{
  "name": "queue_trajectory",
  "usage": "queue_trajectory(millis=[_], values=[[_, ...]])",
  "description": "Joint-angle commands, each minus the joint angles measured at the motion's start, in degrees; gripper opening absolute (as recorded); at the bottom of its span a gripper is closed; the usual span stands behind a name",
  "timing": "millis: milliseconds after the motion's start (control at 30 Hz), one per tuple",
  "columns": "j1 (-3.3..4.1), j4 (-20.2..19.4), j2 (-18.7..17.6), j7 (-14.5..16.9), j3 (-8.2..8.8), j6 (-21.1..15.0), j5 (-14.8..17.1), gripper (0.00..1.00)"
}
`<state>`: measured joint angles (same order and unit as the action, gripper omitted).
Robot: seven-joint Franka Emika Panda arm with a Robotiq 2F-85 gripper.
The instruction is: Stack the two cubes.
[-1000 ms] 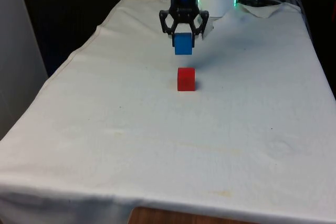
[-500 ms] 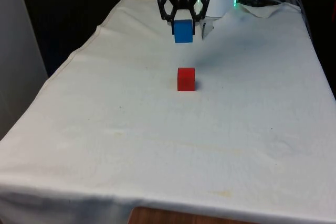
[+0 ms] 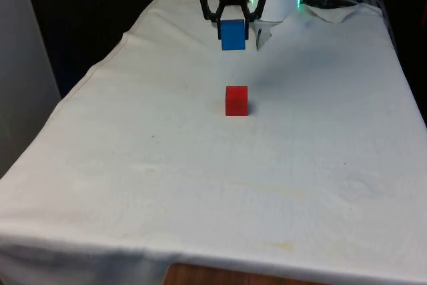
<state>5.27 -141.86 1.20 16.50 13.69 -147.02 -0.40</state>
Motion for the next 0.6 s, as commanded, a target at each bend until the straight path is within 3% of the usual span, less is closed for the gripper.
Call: queue_trajectory(millis=[0,567], values=[[0.17,0.97,-0.74,-0.46,-0.17,0.46,0.00,0.03],[0.23,7.10,-6.65,-1.60,-1.55,0.23,0.52,0.03]])
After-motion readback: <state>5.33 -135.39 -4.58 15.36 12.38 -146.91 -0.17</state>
